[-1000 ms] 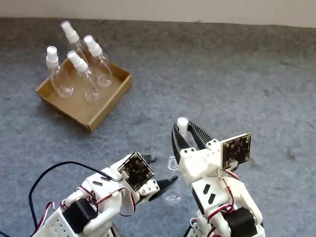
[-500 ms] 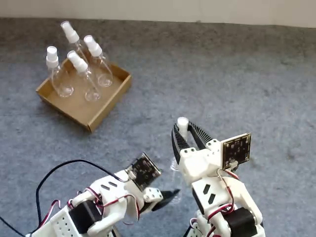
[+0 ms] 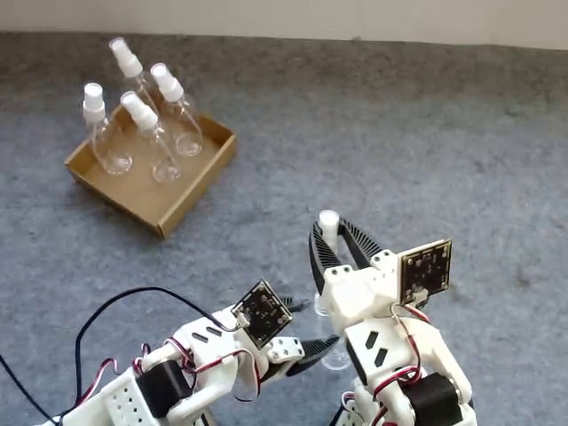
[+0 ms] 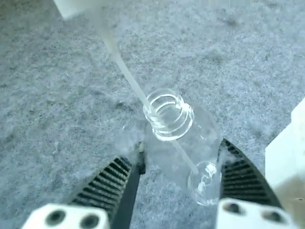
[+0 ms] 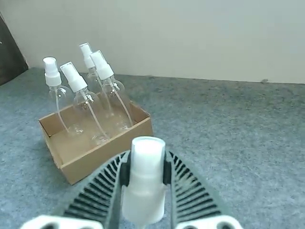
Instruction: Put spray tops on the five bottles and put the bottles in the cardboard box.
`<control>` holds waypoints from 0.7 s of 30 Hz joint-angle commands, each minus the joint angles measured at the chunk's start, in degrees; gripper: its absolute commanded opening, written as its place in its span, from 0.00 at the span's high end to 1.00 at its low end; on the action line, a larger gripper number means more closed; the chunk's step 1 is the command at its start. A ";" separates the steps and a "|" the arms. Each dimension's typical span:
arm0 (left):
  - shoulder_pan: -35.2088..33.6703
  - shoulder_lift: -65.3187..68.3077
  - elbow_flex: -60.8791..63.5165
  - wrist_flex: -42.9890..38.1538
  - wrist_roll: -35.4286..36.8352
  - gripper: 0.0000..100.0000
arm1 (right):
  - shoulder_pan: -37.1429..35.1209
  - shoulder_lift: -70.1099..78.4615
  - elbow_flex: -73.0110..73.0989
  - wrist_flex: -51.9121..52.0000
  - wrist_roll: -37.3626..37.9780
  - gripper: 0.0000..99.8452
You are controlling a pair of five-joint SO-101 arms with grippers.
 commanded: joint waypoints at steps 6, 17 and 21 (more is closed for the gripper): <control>1.36 -0.66 1.10 -3.78 0.70 0.81 | -0.40 -0.48 -0.57 0.13 0.09 0.99; 0.92 -0.48 1.10 -3.78 0.70 0.81 | -0.40 -0.48 -0.57 0.13 0.09 0.99; -1.63 -0.57 1.10 -3.87 0.97 0.81 | -0.40 -0.48 -0.57 0.13 0.09 0.99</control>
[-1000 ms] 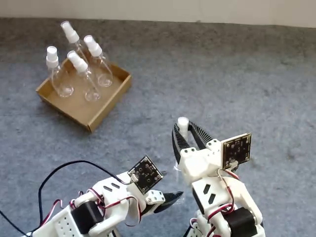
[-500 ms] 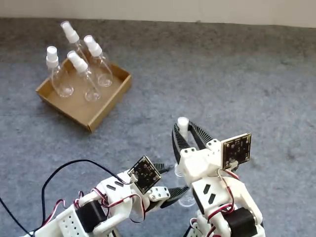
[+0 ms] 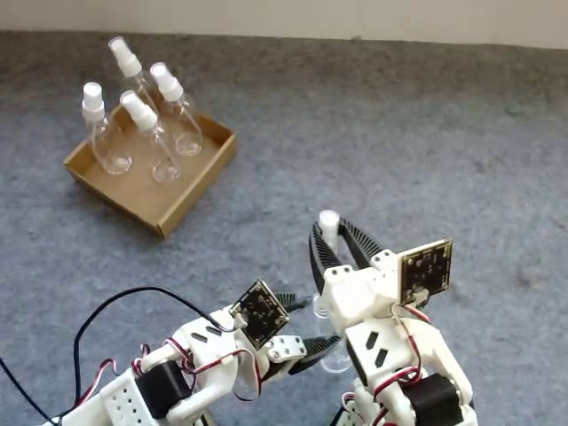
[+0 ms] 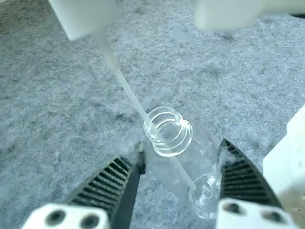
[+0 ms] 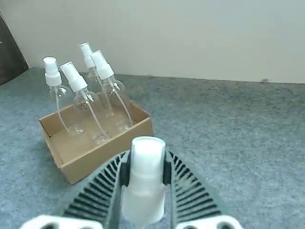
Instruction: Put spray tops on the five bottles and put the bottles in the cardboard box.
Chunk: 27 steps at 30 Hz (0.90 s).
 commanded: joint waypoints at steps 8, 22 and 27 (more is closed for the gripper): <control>-2.77 -0.48 0.31 -0.97 9.23 0.81 | -0.40 -0.48 -0.57 0.13 0.09 0.99; -3.65 -0.40 -4.79 1.93 9.32 0.81 | -0.40 -0.48 -0.57 0.13 0.09 0.99; -5.58 -0.31 -6.90 2.73 9.41 0.81 | -0.40 -0.48 -0.57 0.13 0.09 0.99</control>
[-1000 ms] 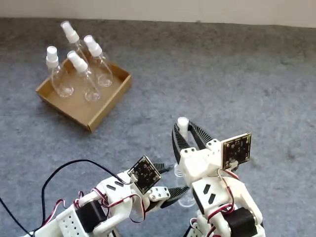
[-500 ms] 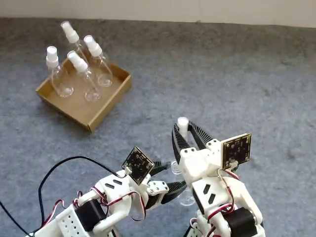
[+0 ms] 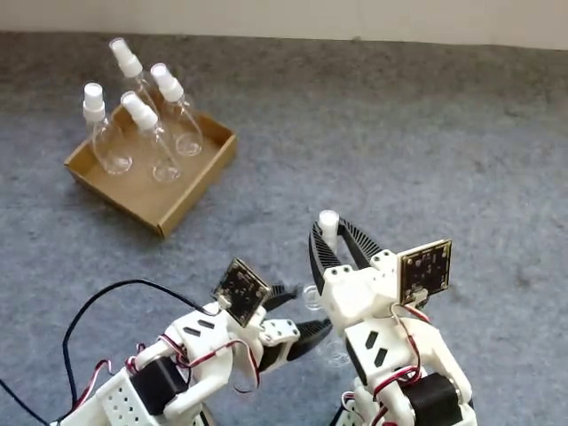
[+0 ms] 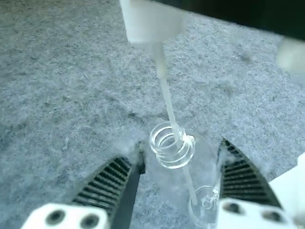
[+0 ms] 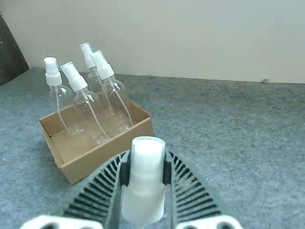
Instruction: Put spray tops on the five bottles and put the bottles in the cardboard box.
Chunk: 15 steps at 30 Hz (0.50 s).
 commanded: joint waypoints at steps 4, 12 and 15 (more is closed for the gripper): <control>-1.01 -0.22 -7.25 3.69 0.79 0.81 | -0.40 -0.48 -0.57 0.13 0.09 0.99; -1.10 -0.13 -12.09 5.01 0.53 0.81 | -0.40 -0.48 -0.57 0.13 0.09 0.99; -1.36 -0.22 -14.29 7.21 -0.09 0.81 | -0.40 -0.48 -0.57 0.13 0.09 0.99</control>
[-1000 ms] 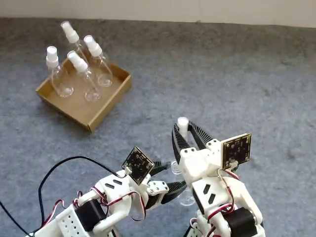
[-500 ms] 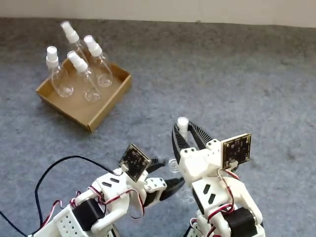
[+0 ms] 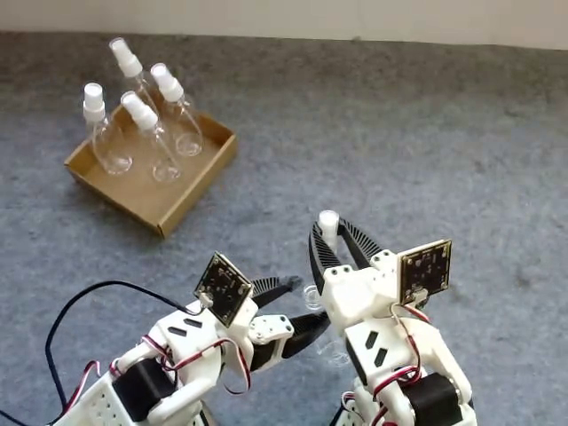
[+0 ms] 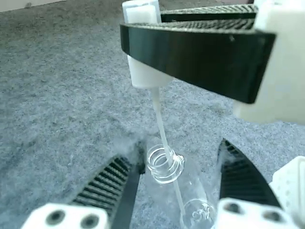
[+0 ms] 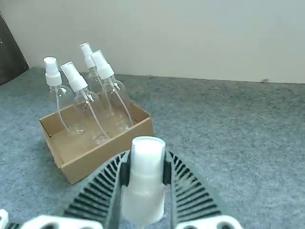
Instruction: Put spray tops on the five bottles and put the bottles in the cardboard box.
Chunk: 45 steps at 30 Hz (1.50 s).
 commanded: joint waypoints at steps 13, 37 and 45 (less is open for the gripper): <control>-14.99 -0.40 -9.63 7.12 -10.46 0.81 | -0.40 -0.48 -0.57 0.13 0.09 0.99; -18.42 36.53 -47.08 25.23 -9.76 0.81 | -0.40 -0.48 -0.22 0.13 0.09 0.99; -8.84 38.55 -46.90 32.88 -9.32 0.81 | -0.40 -0.48 3.82 -0.13 0.09 0.99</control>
